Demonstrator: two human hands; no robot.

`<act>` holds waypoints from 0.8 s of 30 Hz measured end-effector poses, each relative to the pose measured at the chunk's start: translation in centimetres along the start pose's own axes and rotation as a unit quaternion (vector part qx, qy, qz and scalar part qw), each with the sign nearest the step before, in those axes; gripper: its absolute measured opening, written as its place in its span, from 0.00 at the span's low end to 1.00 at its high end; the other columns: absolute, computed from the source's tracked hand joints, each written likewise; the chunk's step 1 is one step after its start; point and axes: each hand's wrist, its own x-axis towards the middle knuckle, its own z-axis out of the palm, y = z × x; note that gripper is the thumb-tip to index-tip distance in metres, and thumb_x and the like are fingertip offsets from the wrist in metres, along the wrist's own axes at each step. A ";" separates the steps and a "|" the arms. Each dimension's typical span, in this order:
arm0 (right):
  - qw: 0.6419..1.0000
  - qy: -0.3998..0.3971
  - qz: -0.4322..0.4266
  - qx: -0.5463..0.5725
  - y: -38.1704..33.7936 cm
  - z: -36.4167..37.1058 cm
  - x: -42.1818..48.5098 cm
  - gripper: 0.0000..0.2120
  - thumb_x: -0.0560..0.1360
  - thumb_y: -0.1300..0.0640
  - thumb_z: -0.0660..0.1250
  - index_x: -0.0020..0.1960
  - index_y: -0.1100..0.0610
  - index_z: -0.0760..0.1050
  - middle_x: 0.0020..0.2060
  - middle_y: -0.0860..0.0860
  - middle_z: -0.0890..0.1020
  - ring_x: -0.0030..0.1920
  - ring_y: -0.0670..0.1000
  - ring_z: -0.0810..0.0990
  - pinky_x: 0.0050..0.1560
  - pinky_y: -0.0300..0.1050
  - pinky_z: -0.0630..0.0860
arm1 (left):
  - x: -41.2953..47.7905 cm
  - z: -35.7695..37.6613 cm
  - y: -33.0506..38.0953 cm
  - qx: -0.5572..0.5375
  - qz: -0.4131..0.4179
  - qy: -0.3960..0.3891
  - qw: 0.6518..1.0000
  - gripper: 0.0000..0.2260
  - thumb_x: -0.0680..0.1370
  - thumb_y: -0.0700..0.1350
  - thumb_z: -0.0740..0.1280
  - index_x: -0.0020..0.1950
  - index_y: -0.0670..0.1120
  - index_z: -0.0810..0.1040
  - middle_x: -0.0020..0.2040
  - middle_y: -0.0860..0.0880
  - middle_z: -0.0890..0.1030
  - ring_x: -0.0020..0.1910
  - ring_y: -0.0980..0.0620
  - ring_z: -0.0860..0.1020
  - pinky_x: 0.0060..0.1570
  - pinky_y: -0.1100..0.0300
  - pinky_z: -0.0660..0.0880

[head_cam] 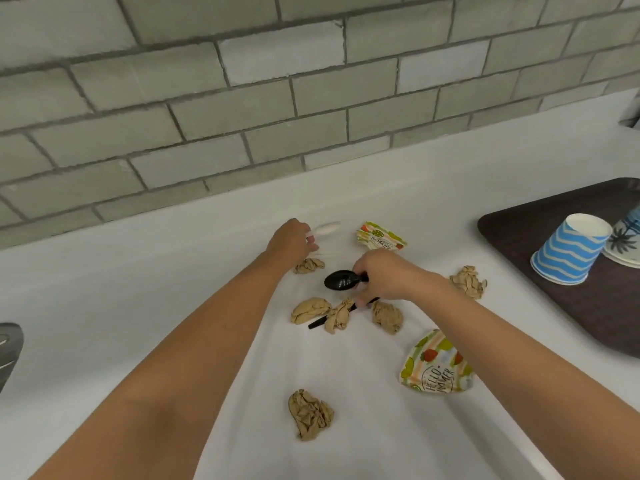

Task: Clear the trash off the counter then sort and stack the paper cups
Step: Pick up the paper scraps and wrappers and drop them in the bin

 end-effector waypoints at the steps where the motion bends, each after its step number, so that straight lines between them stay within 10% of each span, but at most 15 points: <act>1: 1.000 -0.010 0.000 -0.008 0.0 0.1 0.4 0.14 0.66 0.51 0.77 0.34 0.51 0.71 0.30 0.45 0.70 0.31 0.45 0.68 0.28 0.39 0.61 | 0.5 0.1 0.1 0.013 -0.003 -0.022 1.000 0.11 0.75 0.44 0.70 0.51 0.37 0.80 0.51 0.40 0.78 0.48 0.45 0.77 0.44 0.59 0.70; 10: 0.992 -0.079 -0.027 -0.099 -0.1 0.6 2.0 0.17 0.68 0.49 0.76 0.48 0.61 0.79 0.35 0.52 0.78 0.39 0.52 0.75 0.30 0.40 0.65 | 2.1 1.0 -0.8 0.036 -0.004 -0.073 0.997 0.09 0.74 0.47 0.72 0.46 0.43 0.76 0.43 0.46 0.76 0.44 0.48 0.75 0.41 0.59 0.67; 24: 0.980 0.011 0.016 -0.199 -1.0 -2.7 -0.8 0.09 0.72 0.53 0.72 0.48 0.56 0.79 0.30 0.47 0.71 0.38 0.51 0.74 0.28 0.39 0.64 | -4.0 -3.8 -2.3 -0.268 -0.009 0.268 0.925 0.08 0.77 0.46 0.69 0.45 0.42 0.75 0.44 0.45 0.83 0.42 0.52 0.78 0.37 0.69 0.70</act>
